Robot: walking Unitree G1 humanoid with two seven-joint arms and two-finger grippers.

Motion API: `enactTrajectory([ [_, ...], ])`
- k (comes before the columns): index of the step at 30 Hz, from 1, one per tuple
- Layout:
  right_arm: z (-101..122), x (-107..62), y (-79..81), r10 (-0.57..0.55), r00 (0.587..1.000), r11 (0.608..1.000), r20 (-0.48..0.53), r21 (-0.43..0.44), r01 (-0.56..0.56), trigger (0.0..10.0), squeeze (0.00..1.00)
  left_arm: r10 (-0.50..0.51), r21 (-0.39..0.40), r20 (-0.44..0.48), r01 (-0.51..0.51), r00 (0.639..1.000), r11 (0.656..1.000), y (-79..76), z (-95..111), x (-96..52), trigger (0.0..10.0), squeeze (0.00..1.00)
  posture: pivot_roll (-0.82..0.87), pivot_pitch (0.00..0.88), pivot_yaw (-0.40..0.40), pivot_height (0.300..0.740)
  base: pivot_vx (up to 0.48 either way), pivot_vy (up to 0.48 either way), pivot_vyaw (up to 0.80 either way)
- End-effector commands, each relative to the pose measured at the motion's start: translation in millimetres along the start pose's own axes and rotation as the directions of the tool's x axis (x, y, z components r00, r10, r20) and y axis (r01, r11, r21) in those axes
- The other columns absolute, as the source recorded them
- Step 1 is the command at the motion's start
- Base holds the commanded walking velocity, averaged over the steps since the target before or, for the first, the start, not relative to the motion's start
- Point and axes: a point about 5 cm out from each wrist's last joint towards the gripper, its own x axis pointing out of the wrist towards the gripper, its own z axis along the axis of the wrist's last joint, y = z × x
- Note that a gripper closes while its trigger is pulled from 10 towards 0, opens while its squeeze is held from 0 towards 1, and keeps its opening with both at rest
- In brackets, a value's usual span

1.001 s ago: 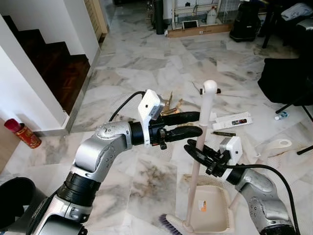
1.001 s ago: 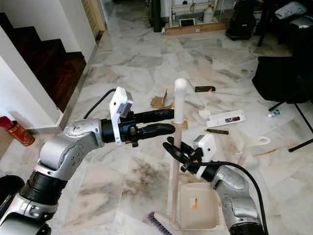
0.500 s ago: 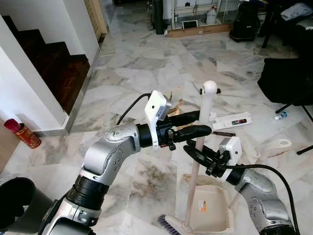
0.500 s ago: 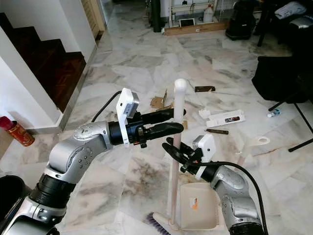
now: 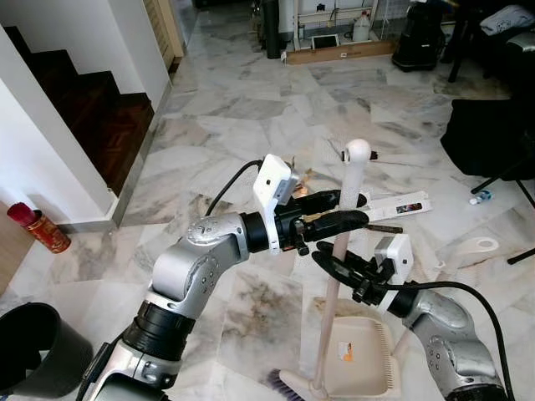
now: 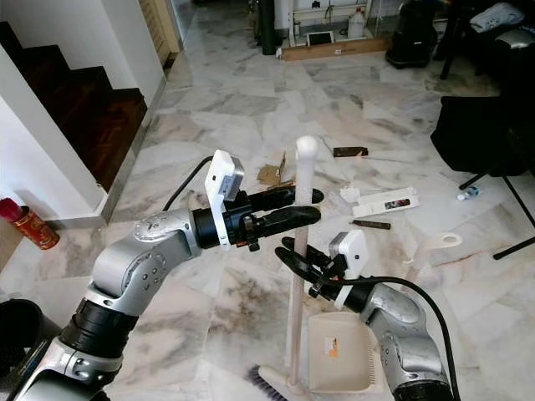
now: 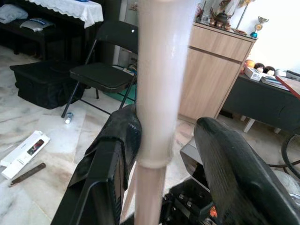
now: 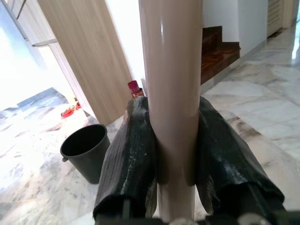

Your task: Sweep floor

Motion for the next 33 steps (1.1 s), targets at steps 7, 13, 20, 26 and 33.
enactTrajectory([
  [7, 1.1, 8.3, 13.4, 0.096, 0.995, 0.995, 0.017, 0.029, -0.097, 0.0, 0.00, 0.018, 0.001, 0.012, -0.018, 1.000, 1.000, 1.4, -0.6, 0.1, 10.0, 0.00, -0.02, 0.027, 0.125, 0.740, 0.000, 0.000, 0.00],
  [13, 0.5, 9.0, 14.7, 0.099, 0.995, 0.995, 0.012, 0.029, -0.100, 0.0, 0.00, 0.031, 0.002, 0.023, -0.031, 0.999, 1.000, 3.6, 1.6, 0.1, 10.0, 0.00, -0.02, 0.027, 0.126, 0.740, 0.000, 0.000, 0.00],
  [20, 0.6, 7.9, 13.3, 0.091, 0.996, 0.995, 0.009, 0.026, -0.091, 0.0, 0.00, 0.060, -0.004, 0.030, -0.060, 0.998, 0.998, 7.8, 2.6, -3.9, 0.0, 0.00, -0.02, 0.027, 0.126, 0.740, 0.000, 0.000, 0.00],
  [26, 0.5, 7.6, 13.1, 0.087, 0.996, 0.996, 0.009, 0.027, -0.087, 0.0, 0.00, 0.061, -0.005, 0.036, -0.061, 0.997, 0.998, 8.5, 4.0, -4.2, 0.0, 0.00, -0.02, 0.026, 0.126, 0.740, 0.000, 0.000, 0.00],
  [33, -0.1, 7.4, 12.8, 0.085, 0.996, 0.996, 0.006, 0.028, -0.085, 0.0, 0.00, 0.053, -0.006, 0.032, -0.053, 0.998, 0.999, 7.9, 4.0, -5.2, 0.0, 0.00, -0.01, 0.027, 0.126, 0.740, 0.000, 0.000, 0.00],
])
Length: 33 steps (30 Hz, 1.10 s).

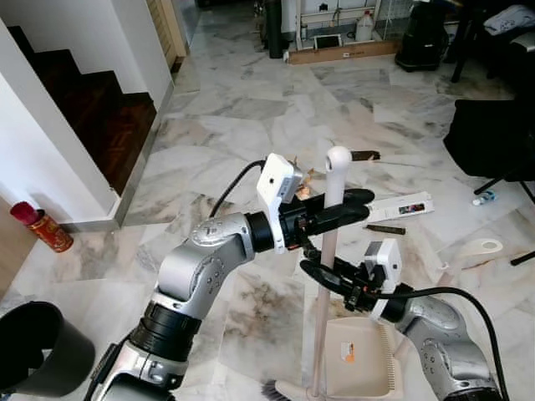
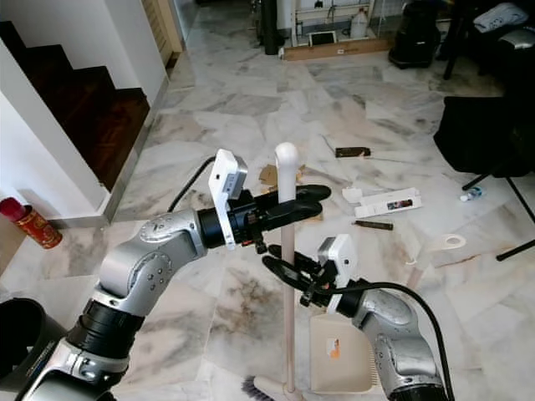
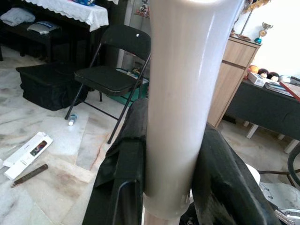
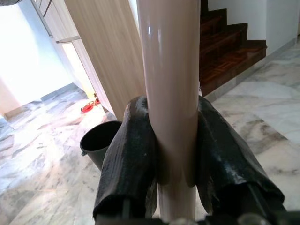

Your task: Sweep floor

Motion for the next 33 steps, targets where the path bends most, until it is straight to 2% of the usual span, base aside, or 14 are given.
enactTrajectory([
  [1, 1.0, 2.8, 3.6, 0.018, 1.000, 1.000, 0.019, 0.018, -0.018, 0.0, 0.00, 0.029, 0.004, 0.015, -0.029, 0.999, 1.000, 5.7, 3.9, -5.5, 0.0, 0.00, -0.01, 0.027, 0.126, 0.740, 0.000, 0.000, 0.00],
  [13, 0.2, 2.7, 2.6, 0.006, 1.000, 1.000, 0.009, 0.006, -0.006, 0.0, 0.00, 0.021, 0.007, 0.011, -0.021, 1.000, 1.000, 5.0, 3.2, -5.5, 0.0, 0.00, -0.02, 0.027, 0.126, 0.740, 0.000, 0.000, 0.00],
  [14, -1.3, 2.7, 0.8, -0.013, 1.000, 1.000, -0.003, -0.006, 0.013, 10.0, 0.00, 0.021, 0.007, 0.011, -0.021, 1.000, 1.000, 5.0, 3.1, -5.6, 0.0, 0.00, -0.02, 0.026, 0.126, 0.740, 0.000, 0.000, 0.00],
  [19, -1.7, 3.2, -1.4, -0.027, 1.000, 1.000, -0.005, -0.012, 0.027, 10.0, 0.00, 0.018, 0.007, 0.009, -0.018, 1.000, 1.000, 4.8, 2.8, -5.9, 0.0, 0.00, -0.01, 0.026, 0.125, 0.740, 0.000, 0.000, 0.00],
  [20, -1.6, 3.3, -1.5, -0.027, 1.000, 1.000, -0.004, -0.010, 0.027, 10.0, 0.10, 0.018, 0.007, 0.008, -0.018, 1.000, 1.000, 4.8, 2.8, -6.0, 0.0, 0.00, -0.01, 0.026, 0.125, 0.740, 0.000, 0.000, 0.00],
  [21, -1.5, 3.4, -1.5, -0.027, 1.000, 1.000, -0.003, -0.009, 0.027, 10.0, 0.10, 0.017, 0.007, 0.008, -0.017, 1.000, 1.000, 4.8, 2.7, -6.2, 0.0, 0.00, -0.01, 0.026, 0.125, 0.740, 0.000, 0.000, 0.00],
  [22, -1.1, 3.8, -1.4, -0.024, 1.000, 1.000, 0.001, -0.004, 0.024, 10.0, 1.00, 0.018, 0.007, 0.007, -0.018, 1.000, 1.000, 4.9, 2.7, -6.4, 0.0, 0.00, -0.01, 0.026, 0.124, 0.740, 0.000, 0.000, 0.00],
  [33, -1.2, 4.0, -1.6, -0.025, 1.000, 1.000, 0.003, -0.003, 0.025, 10.0, 1.00, 0.018, 0.008, 0.007, -0.018, 1.000, 1.000, 5.2, 2.4, -6.5, 0.0, 0.00, -0.01, 0.026, 0.124, 0.740, 0.000, 0.000, 0.00],
])
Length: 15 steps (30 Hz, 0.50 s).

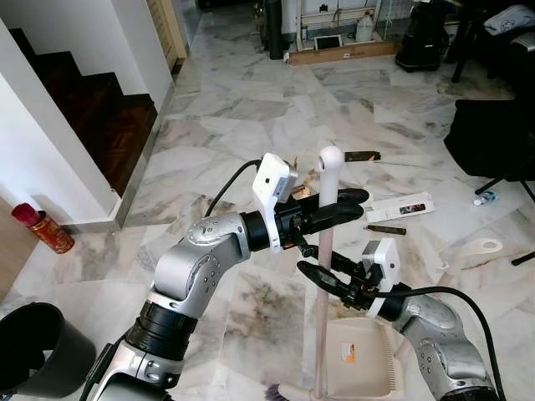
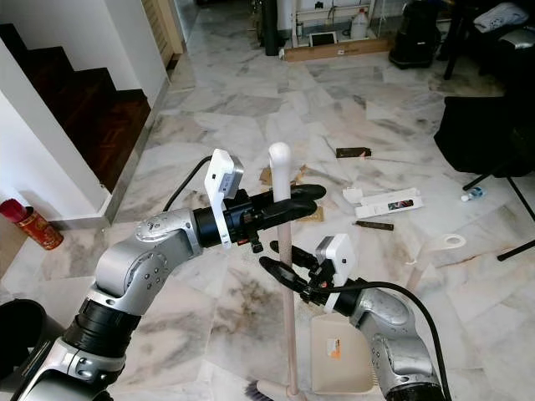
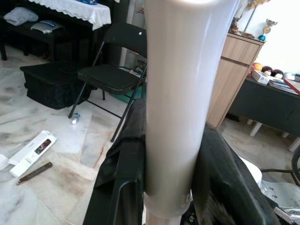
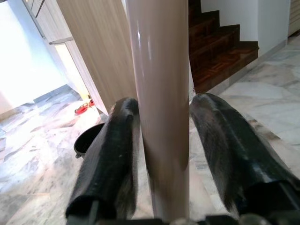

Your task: Sweep floor

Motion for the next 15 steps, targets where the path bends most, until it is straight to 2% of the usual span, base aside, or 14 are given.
enactTrajectory([
  [1, 0.3, 1.6, -0.1, 0.003, 1.000, 1.000, 0.004, 0.007, -0.003, 10.0, 1.00, 0.010, -0.002, 0.014, -0.010, 1.000, 1.000, 3.0, 1.9, -3.3, 0.0, 0.00, -0.01, 0.026, 0.124, 0.740, 0.000, 0.000, 0.00],
  [15, 1.2, 2.2, 1.3, 0.015, 1.000, 1.000, 0.013, 0.018, -0.016, 10.0, 1.00, 0.012, -0.003, 0.008, -0.012, 1.000, 1.000, 4.0, 0.7, -4.4, 0.0, 0.00, -0.02, 0.027, 0.125, 0.740, 0.000, 0.000, 0.00],
])
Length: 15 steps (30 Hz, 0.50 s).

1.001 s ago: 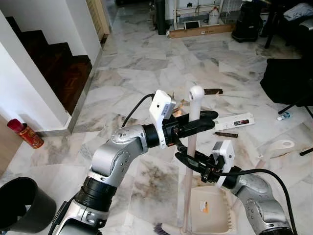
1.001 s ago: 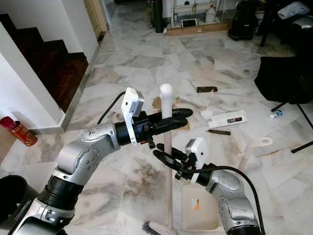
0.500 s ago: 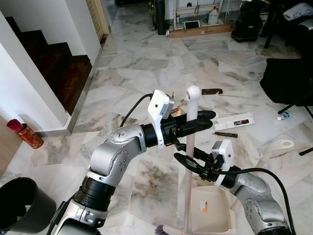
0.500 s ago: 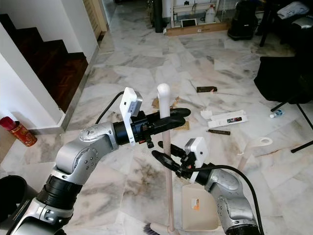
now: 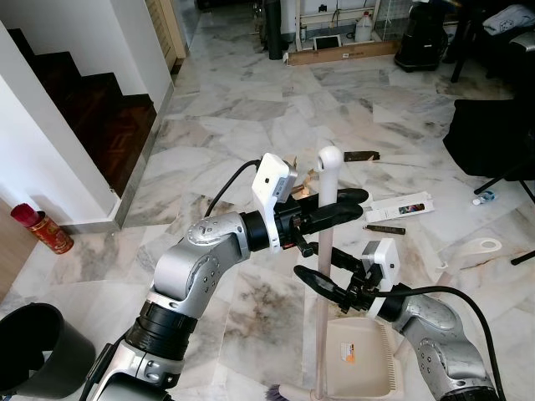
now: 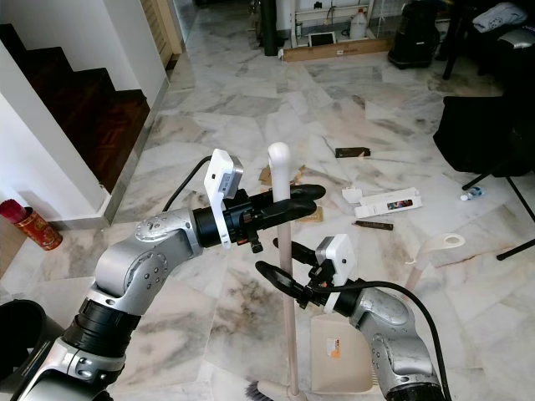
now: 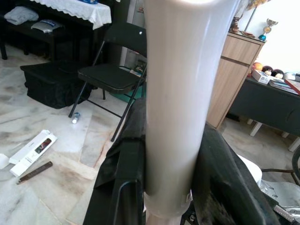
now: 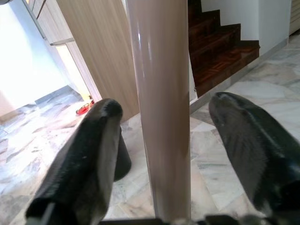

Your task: Sweep floor

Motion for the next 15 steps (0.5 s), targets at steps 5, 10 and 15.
enactTrajectory([
  [5, 2.0, 1.7, 1.4, 0.015, 1.000, 1.000, 0.011, 0.011, -0.015, 10.0, 1.00, 0.010, -0.002, 0.010, -0.010, 1.000, 1.000, 3.7, 0.8, -4.0, 0.0, 0.00, -0.02, 0.027, 0.125, 0.740, 0.000, 0.000, 0.00],
  [10, 2.3, 1.3, 1.6, 0.020, 1.000, 1.000, 0.012, 0.013, -0.020, 10.0, 1.00, 0.012, -0.003, 0.009, -0.012, 1.000, 1.000, 4.2, 0.2, -4.0, 0.0, 0.00, -0.02, 0.028, 0.123, 0.740, 0.000, 0.000, 0.00],
  [15, 2.4, 1.0, 1.5, 0.020, 1.000, 1.000, 0.012, 0.013, -0.020, 10.0, 1.00, 0.013, -0.004, 0.008, -0.013, 1.000, 1.000, 4.4, -0.3, -4.4, 0.0, 0.00, -0.02, 0.027, 0.123, 0.740, 0.000, 0.000, 0.00],
])
